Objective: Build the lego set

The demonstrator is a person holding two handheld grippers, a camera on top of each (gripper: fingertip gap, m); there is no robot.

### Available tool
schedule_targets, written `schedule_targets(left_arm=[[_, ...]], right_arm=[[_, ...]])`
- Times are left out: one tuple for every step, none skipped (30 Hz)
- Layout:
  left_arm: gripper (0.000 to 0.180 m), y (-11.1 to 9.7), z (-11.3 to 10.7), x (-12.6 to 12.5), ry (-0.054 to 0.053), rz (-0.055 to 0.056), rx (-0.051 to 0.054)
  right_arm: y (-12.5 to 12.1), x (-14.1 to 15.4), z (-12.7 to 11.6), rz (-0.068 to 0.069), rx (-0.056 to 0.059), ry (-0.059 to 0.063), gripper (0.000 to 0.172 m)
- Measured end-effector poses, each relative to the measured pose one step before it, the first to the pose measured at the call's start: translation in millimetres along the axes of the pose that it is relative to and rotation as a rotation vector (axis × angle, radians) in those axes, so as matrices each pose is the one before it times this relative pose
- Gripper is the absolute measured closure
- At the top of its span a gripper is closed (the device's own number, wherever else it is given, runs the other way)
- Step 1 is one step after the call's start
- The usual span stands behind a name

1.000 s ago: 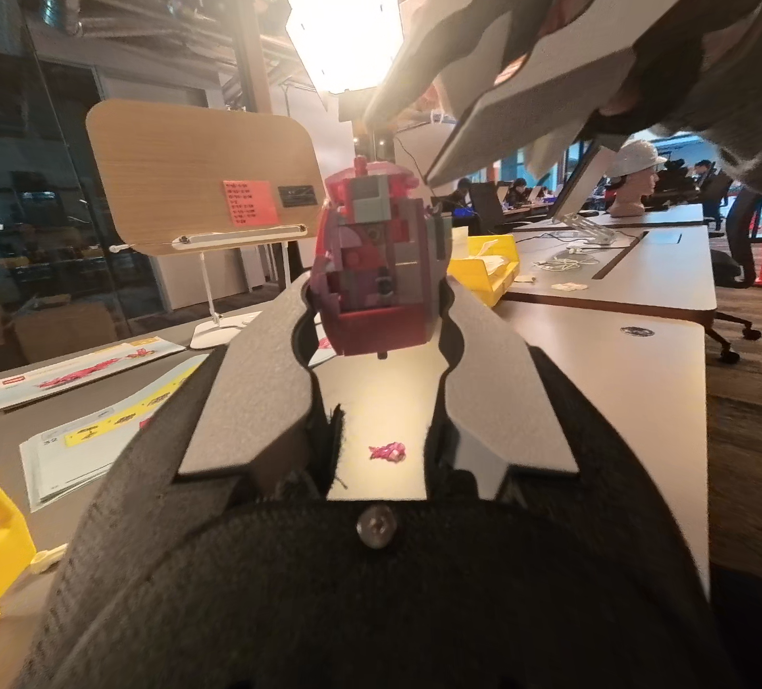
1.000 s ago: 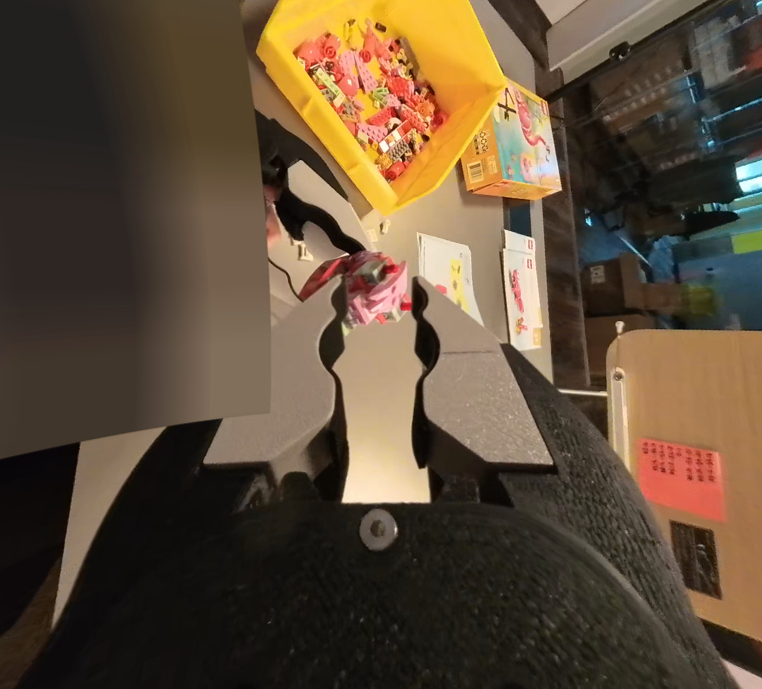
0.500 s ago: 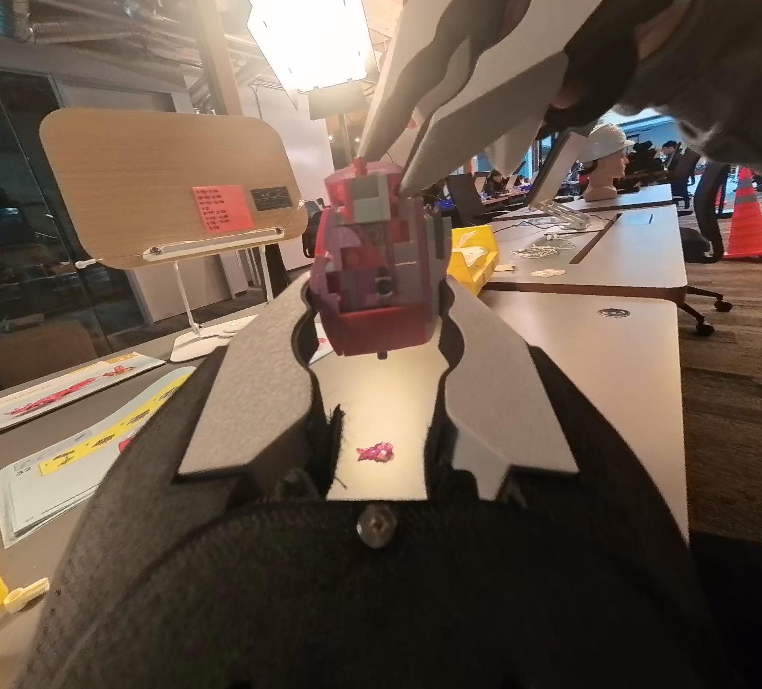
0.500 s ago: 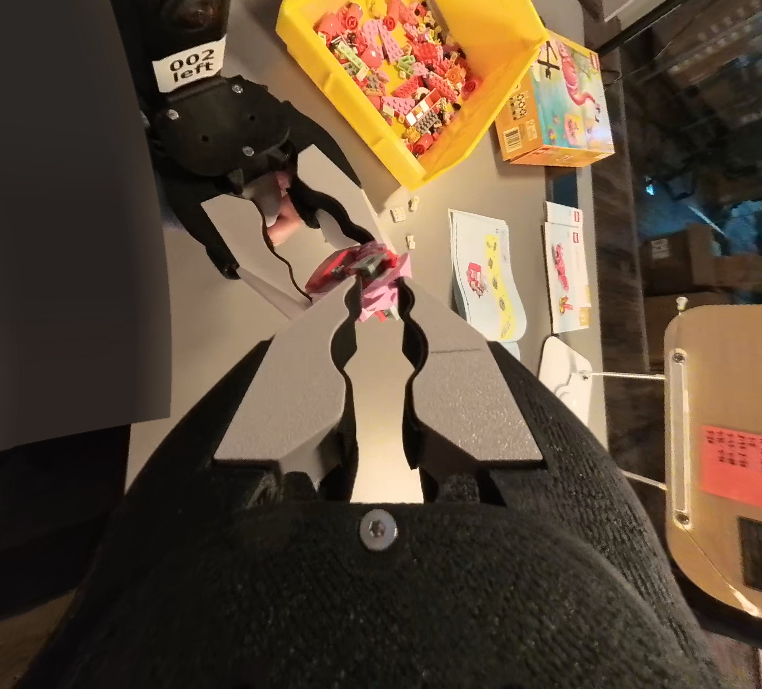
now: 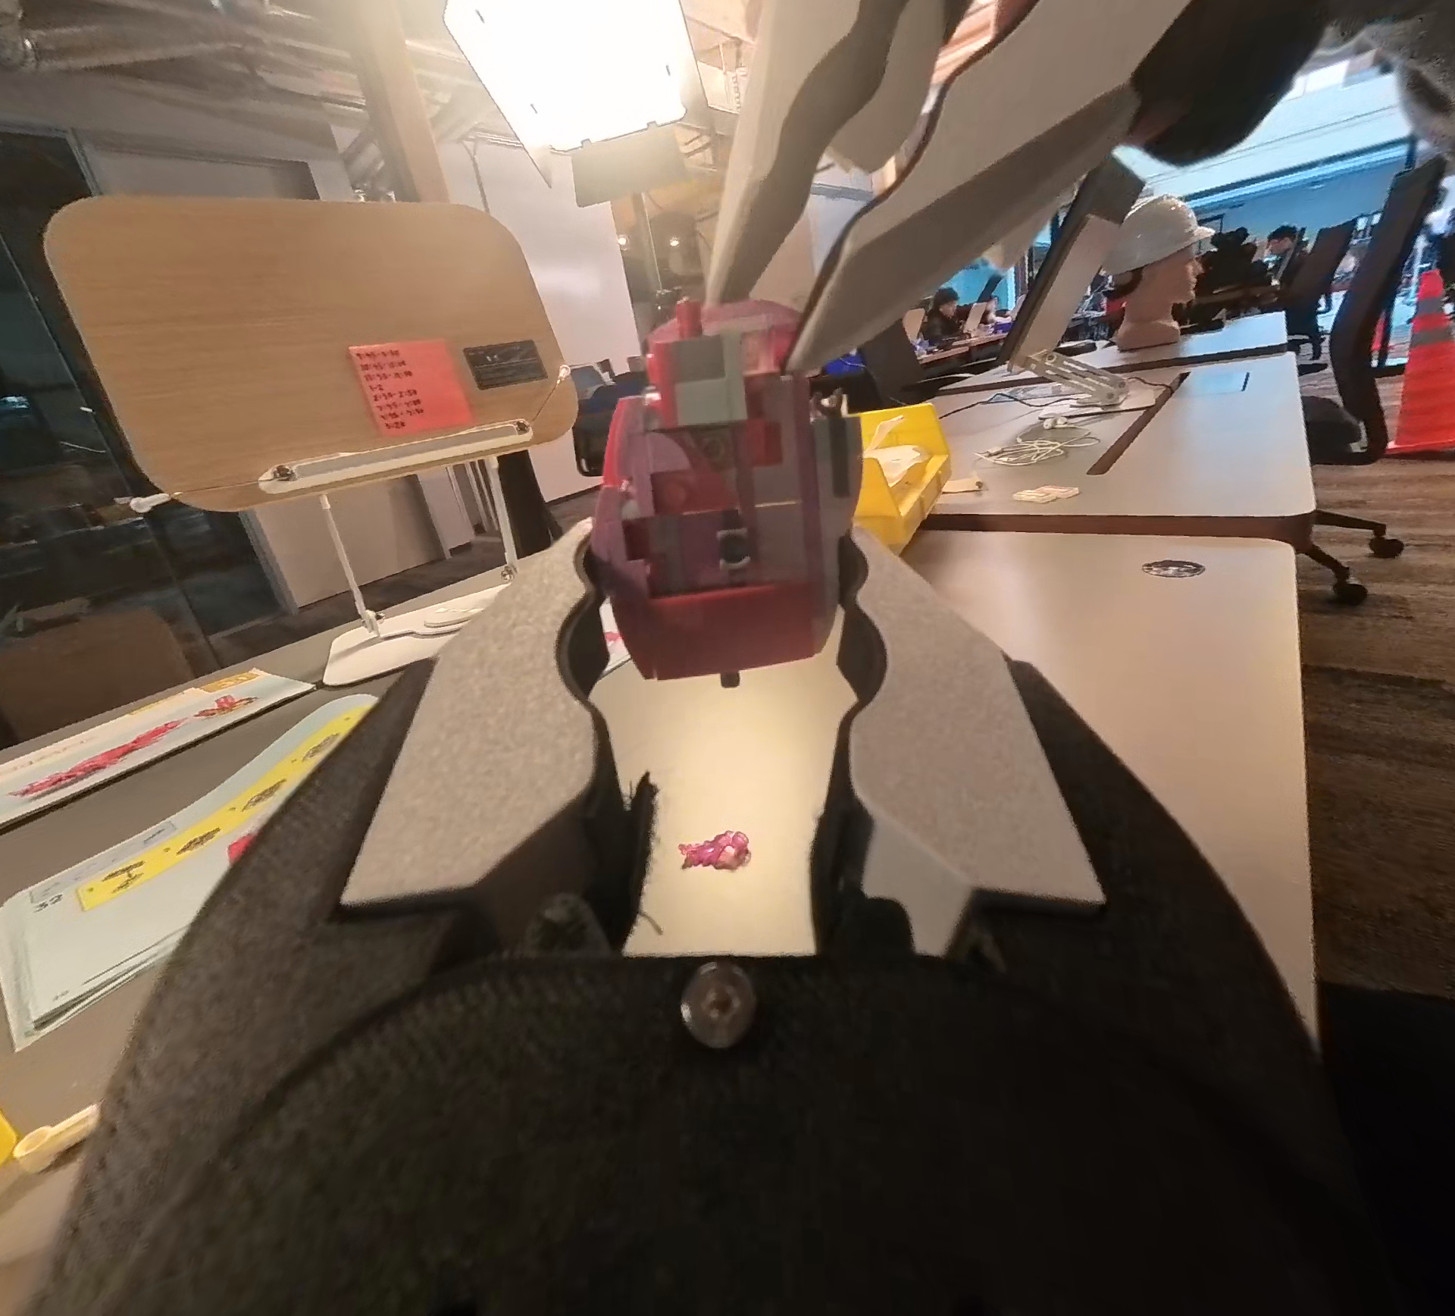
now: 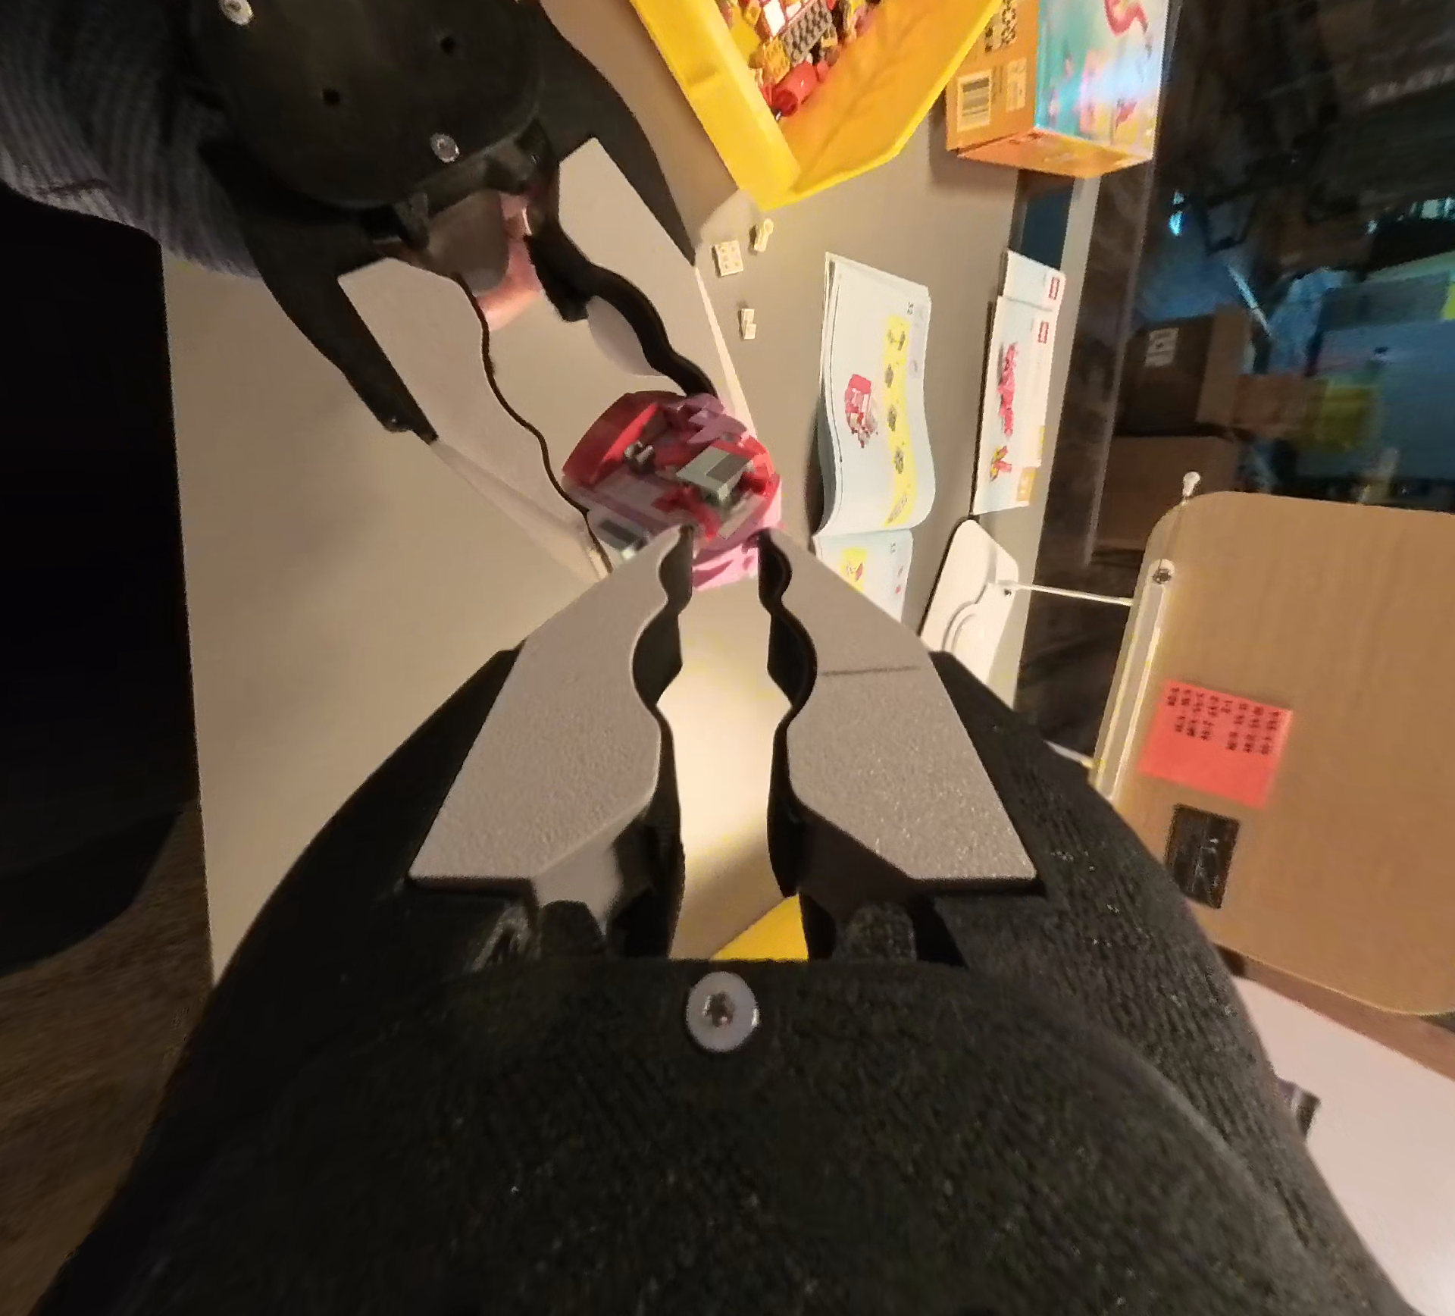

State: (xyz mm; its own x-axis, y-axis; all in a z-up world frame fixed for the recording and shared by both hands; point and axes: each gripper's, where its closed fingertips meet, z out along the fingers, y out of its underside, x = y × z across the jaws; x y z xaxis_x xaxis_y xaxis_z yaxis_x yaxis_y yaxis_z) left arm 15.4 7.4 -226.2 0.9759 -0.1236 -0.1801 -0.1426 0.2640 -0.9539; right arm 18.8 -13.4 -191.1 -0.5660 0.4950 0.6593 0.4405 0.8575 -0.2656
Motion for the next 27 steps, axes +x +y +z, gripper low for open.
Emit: schedule_targets(left_arm=[[0.124,0.14,0.09,0.28,0.006,-0.0099,-0.0007],[0.124,-0.55,-0.12,0.68,0.0061,-0.0053,0.0039],[0.124,-0.31,-0.03,1.08,0.0059,0.0009,0.0016],[0.124,0.39,0.19,1.17,0.0064,0.0024,-0.0026],[0.124,0.12,0.33,1.67,0.0084,0.0005,-0.0009],[0.124,-0.35,0.09,1.8,0.0111,-0.0006,0.0021],[0.124,-1.21,-0.1,2.39,0.0161,-0.0033,0.0077],[0.124,-1.33,-0.17,2.38,0.0175,-0.0087,0.0083],[0.124,-1.06,0.0,2.29,0.0188,-0.0128,0.0074],[0.124,-1.33,-0.25,2.29,0.021,-0.0159,0.0091],[0.124,-1.72,-0.23,2.52,0.022,-0.0166,0.0114],[0.124,-2.18,-0.37,2.53,0.0219,-0.0154,0.0139],[0.124,-2.21,-0.5,2.55,0.0208,-0.0122,0.014],[0.124,-2.05,-0.47,2.5,0.019,-0.0092,0.0126],[0.123,-1.47,-0.22,2.24,0.0177,-0.0089,0.0094],[0.123,-1.41,-0.28,2.65,0.0201,-0.0096,0.0088],[0.123,-1.82,-0.16,3.25,0.0242,-0.0111,0.0116],[0.123,-2.36,-0.29,4.01,0.0296,-0.0135,0.0146],[0.124,-2.28,-0.26,4.08,0.0305,-0.0158,0.0149],[0.124,-2.12,-0.38,3.61,0.0276,-0.0143,0.0135],[0.124,-2.15,-0.3,3.11,0.0239,-0.0118,0.0124],[0.123,-1.76,-0.43,2.42,0.0173,-0.0078,0.0113],[0.123,-1.19,-0.32,1.09,0.0088,-0.0057,0.0067],[0.123,-0.3,-0.12,0.38,0.0046,-0.0042,0.0018],[0.123,0.11,0.03,0.25,0.0031,-0.0033,-0.001],[0.123,0.29,0.16,0.35,0.0021,0.0,-0.0014],[0.123,0.71,0.37,0.32,0.0012,0.0015,-0.0042]], right_arm=[[0.29,0.13,-0.26,0.0001,-0.005,0.0004,0.157],[-1.18,-0.29,-0.05,-0.003,0.004,-0.0004,0.157],[-1.59,-0.24,0.19,-0.001,0.0079,-0.0003,0.157],[-0.23,-0.37,0.07,0.0013,0.0008,-0.005,0.157],[0.47,-0.25,0.05,0.0053,-0.0009,-0.0076,0.157],[-0.2,-0.3,-0.21,0.0093,0.0067,-0.011,0.156],[-0.4,-0.03,-0.65,0.0122,0.011,-0.0135,0.156],[-0.79,-0.42,-1.14,0.0157,0.0147,-0.0187,0.156],[-1.68,-1.18,-1.48,0.0181,0.0195,-0.0246,0.152],[-1.99,-2.4,-1.86,0.0194,0.0212,-0.0319,0.148],[-1.79,-2.14,-1.78,0.021,0.0199,-0.0295,0.146],[-1.43,-2.17,-1.8,0.018,0.0165,-0.0271,0.145],[-0.85,-1.65,-1.61,0.0102,0.0135,-0.0201,0.144],[-0.47,-0.67,-1.73,0.0034,0.0122,-0.0118,0.142],[-0.73,-1.23,-1.79,0.0023,0.0152,-0.0163,0.14],[-1.87,-1.9,-2.05,0.0062,0.0261,-0.0251,0.137],[-2.73,-2.29,-1.97,0.015,0.0353,-0.0345,0.135],[-2.83,-2.51,-1.77,0.0214,0.0376,-0.0425,0.131],[-2.62,-3.62,-1.4,0.0194,0.037,-0.0504,0.127],[-1.63,-3.12,-0.89,0.0189,0.0304,-0.0459,0.126],[-0.17,-2.02,-0.42,0.0195,0.0182,-0.0363,0.125],[0.7,-1.93,0.04,0.0161,0.0085,-0.0311,0.125],[0.94,-1.46,0.26,0.0121,0.0029,-0.022,0.125],[1.19,-0.66,0.51,0.0106,-0.0018,-0.0128,0.125],[1.38,-0.03,0.71,0.0088,-0.0088,-0.006,0.125],[1.94,0.33,1.02,0.0058,-0.0139,-0.0015,0.126],[1.84,-0.25,1.11,0.0023,-0.0163,-0.0047,0.127]])
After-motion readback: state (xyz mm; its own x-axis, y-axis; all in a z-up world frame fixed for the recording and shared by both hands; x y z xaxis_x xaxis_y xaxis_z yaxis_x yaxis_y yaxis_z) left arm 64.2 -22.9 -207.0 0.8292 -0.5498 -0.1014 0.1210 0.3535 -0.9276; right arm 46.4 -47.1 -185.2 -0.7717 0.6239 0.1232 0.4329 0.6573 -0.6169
